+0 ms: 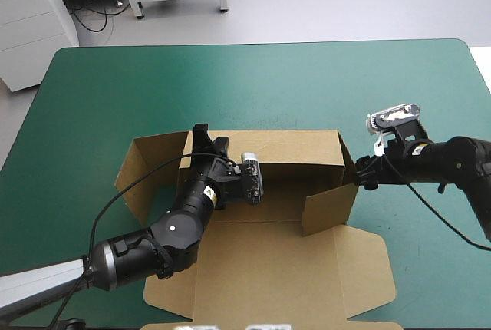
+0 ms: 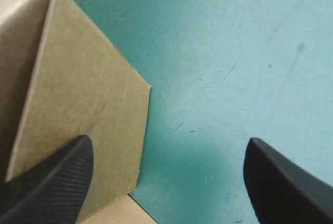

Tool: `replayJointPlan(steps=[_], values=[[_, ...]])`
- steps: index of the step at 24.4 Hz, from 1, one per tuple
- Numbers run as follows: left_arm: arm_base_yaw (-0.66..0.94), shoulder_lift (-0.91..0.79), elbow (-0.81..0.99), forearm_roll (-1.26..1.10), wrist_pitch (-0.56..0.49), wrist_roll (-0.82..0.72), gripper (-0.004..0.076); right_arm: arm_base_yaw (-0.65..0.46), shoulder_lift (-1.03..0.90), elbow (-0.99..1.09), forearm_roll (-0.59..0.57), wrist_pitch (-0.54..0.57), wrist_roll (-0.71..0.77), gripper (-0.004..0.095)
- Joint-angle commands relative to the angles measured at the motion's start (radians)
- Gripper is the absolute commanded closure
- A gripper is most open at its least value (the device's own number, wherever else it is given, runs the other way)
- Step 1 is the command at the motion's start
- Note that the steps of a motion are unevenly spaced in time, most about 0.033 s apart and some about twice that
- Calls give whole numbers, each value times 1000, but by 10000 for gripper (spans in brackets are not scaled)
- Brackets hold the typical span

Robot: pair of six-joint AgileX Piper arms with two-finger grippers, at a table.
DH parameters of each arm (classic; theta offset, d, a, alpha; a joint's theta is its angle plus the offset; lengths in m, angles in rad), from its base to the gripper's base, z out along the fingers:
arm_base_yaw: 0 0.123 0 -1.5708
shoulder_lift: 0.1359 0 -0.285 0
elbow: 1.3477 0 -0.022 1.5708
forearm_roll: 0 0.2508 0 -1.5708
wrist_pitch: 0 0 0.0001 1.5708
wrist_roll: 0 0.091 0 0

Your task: Fold the box

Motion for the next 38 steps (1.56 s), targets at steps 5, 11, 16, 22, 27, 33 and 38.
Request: replayJointPlan(steps=[5,11,16,22,27,33,38], values=[[-5,8,-27,22,34,-1,756,-11,-127,76,57,-90,-78,174],[-5,45,-27,22,27,-1,756,-11,-160,79,87,-60,-115,174],[-5,48,-27,22,25,-1,756,-11,-161,79,165,-11,-196,174],[-5,48,-27,25,27,-1,756,-4,-127,79,305,-19,-290,174],[-5,48,-27,18,7,-1,756,105,-63,79,318,-95,-303,174],[-5,48,-27,-4,-4,-1,756,217,-63,79,262,-196,-309,174],[-5,48,-27,-46,-14,-1,756,244,-63,79,83,-232,-158,268]])
